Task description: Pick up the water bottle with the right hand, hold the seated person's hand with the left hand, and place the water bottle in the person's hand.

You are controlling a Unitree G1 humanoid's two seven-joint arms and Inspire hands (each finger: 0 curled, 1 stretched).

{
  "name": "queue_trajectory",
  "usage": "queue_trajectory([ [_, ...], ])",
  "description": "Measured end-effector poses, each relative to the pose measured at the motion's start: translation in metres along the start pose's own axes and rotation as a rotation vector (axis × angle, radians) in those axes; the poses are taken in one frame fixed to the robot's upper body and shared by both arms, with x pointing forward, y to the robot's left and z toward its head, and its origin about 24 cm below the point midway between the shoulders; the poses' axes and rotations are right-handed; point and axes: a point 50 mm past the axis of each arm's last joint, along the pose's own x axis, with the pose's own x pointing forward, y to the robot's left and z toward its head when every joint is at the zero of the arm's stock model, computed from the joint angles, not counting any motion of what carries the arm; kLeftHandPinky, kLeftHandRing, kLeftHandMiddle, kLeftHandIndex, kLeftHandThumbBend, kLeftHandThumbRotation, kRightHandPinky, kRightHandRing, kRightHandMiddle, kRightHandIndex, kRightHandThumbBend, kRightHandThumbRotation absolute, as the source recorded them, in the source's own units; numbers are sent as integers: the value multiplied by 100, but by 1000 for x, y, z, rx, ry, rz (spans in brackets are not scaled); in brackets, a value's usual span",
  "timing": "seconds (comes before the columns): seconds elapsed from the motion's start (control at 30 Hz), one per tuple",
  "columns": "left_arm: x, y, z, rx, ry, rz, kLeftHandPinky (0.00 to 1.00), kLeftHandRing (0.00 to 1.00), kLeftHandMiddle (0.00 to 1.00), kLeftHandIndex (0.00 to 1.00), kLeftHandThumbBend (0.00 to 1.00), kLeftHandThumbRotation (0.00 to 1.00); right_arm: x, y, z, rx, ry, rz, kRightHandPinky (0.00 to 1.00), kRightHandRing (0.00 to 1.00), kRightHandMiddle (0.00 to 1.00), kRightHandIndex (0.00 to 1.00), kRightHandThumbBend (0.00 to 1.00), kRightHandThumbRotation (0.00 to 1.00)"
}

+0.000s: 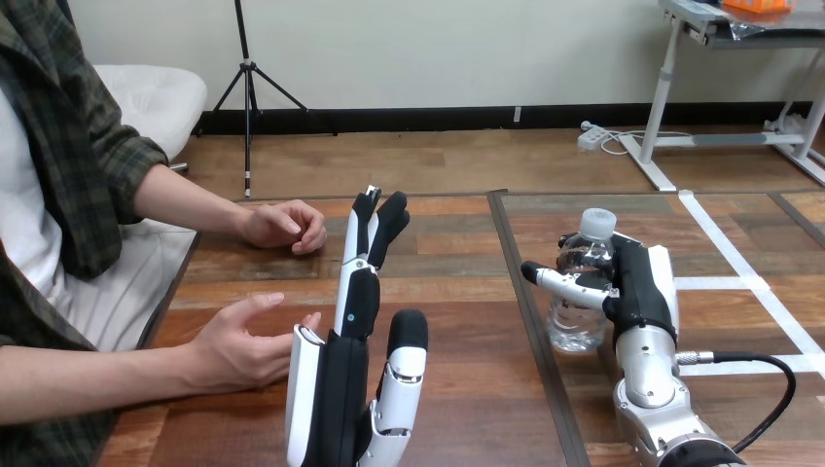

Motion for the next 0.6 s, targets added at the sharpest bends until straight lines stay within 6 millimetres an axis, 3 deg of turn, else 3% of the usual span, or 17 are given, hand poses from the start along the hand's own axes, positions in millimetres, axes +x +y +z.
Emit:
queue_trajectory([
  [0.6, 0, 1, -1, 8, 13, 3, 100, 92, 93, 99, 30, 100, 0, -1, 0, 4, -8, -24, 42, 47, 52, 55, 74, 0],
])
